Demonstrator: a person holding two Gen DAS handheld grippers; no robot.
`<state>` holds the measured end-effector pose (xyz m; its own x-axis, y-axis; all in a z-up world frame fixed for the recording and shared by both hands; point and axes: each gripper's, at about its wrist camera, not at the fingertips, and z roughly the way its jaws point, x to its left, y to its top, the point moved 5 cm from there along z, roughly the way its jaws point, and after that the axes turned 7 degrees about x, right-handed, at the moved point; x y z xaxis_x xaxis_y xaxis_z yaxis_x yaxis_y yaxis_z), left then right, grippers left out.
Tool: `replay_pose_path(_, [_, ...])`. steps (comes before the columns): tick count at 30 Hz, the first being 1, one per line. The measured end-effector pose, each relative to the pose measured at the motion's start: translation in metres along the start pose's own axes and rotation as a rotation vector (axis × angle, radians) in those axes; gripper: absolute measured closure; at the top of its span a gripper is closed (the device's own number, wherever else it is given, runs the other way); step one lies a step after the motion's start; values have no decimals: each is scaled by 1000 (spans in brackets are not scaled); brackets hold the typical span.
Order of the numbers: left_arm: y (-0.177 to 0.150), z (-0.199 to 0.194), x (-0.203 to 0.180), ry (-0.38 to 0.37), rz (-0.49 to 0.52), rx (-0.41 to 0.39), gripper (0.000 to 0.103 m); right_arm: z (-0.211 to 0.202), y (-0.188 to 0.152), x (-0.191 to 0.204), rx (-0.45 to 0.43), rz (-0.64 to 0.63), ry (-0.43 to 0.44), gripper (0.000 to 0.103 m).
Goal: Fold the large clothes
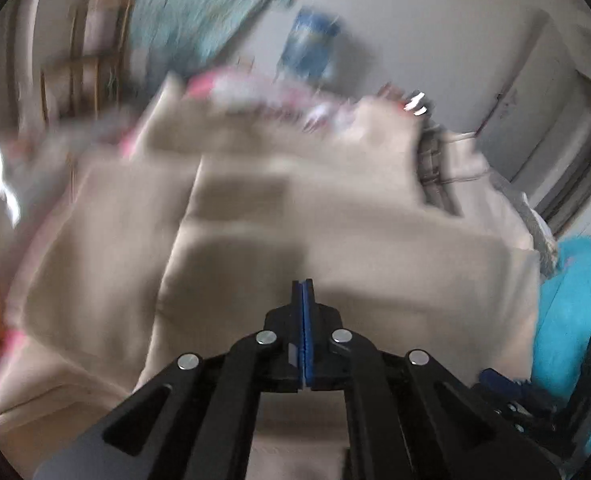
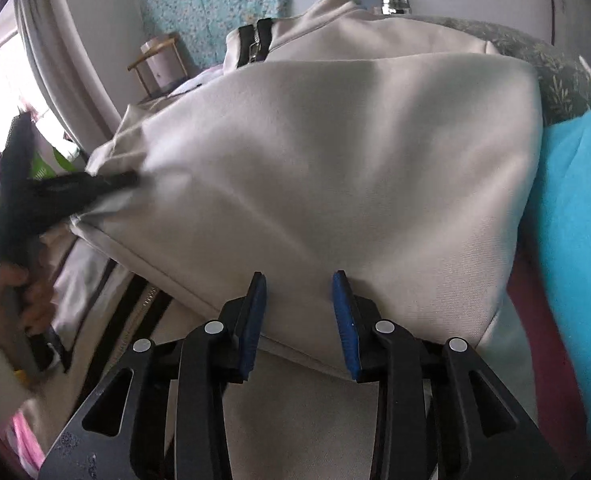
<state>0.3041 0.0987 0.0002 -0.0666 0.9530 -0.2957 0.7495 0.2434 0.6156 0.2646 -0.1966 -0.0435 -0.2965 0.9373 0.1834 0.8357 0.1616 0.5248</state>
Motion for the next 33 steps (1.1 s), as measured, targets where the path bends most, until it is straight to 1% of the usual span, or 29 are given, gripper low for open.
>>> replay_pose_path(1, [0, -7, -12, -37, 47, -6, 101, 3, 0, 7, -5, -7, -9, 71])
replay_pose_path(2, [1, -9, -15, -59, 64, 3, 101, 2, -1, 8, -10, -11, -13, 71])
replay_pose_path(3, [-1, -4, -23, -97, 76, 28, 101, 2, -1, 6, -13, -9, -9, 71])
replay_pose_path(4, [-1, 7, -26, -130, 72, 70, 101, 4, 2, 6, -13, -7, -3, 71])
replay_pose_path(5, [-2, 16, -21, -151, 52, 109, 101, 4, 1, 7, -13, -4, 2, 71])
replay_pose_path(6, [-7, 36, 0, -203, -44, 194, 101, 5, -1, 6, -13, -2, 6, 71])
replay_pose_path(7, [-8, 48, 17, -302, -155, 215, 100, 3, -3, 7, -13, -3, 7, 71])
replay_pose_path(8, [-9, 53, 35, -401, -272, 217, 100, 1, -5, 5, -8, -8, 14, 71])
replay_pose_path(9, [-9, 49, 50, -419, -354, 193, 100, -1, -6, 5, -11, -11, 9, 71])
replay_pose_path(10, [-8, 40, 61, -382, -409, 152, 100, 0, -7, 6, -13, -14, 6, 71])
replay_pose_path(11, [-6, 30, 70, -288, -430, 93, 100, 0, -7, 6, -12, -16, 3, 71])
replay_pose_path(12, [-3, 11, 79, -136, -422, -3, 100, 0, -7, 6, -12, -16, 2, 71])
replay_pose_path(13, [-1, -1, 85, 17, -409, -62, 100, 0, -7, 6, -13, -17, 2, 71])
replay_pose_path(14, [-1, -5, 86, 40, -399, -84, 100, 1, -6, 7, -13, -18, -1, 71])
replay_pose_path(15, [-2, -1, 84, 43, -374, -78, 100, 5, -3, 10, -13, -20, -4, 71])
replay_pose_path(16, [-5, 4, 81, 62, -330, -64, 100, 7, -2, 11, -14, -22, -7, 71])
replay_pose_path(17, [-9, 8, 75, 99, -267, -69, 100, 8, -2, 12, -14, -22, -8, 71])
replay_pose_path(18, [-10, 8, 72, 119, -241, -76, 100, 10, 0, 13, -13, -22, -9, 71])
replay_pose_path(20, [-11, 9, 67, 159, -212, -74, 100, 13, 5, 17, 1, -19, -15, 71])
replay_pose_path(21, [-9, 10, 67, 167, -206, -72, 100, 15, 12, 23, 5, -15, -19, 71])
replay_pose_path(22, [-8, 12, 67, 173, -201, -73, 100, 15, 18, 28, 5, -16, -13, 70])
replay_pose_path(25, [-9, 10, 64, 183, -191, -77, 100, 10, 35, 36, -13, 0, 62, 69])
replay_pose_path(27, [-7, 12, 74, 181, -189, -80, 100, 13, 53, 45, -16, 6, 91, 69])
replay_pose_path(29, [-6, 13, 74, 178, -191, -80, 100, 22, 66, 55, 9, 6, 162, 69])
replay_pose_path(31, [-5, 15, 75, 164, -198, -81, 100, 35, 68, 54, 56, 36, 203, 69])
replay_pose_path(32, [-3, 14, 76, 159, -200, -81, 100, 43, 66, 47, 74, 66, 184, 69])
replay_pose_path(33, [-3, 14, 76, 154, -201, -82, 100, 48, 61, 35, 64, 111, 197, 70])
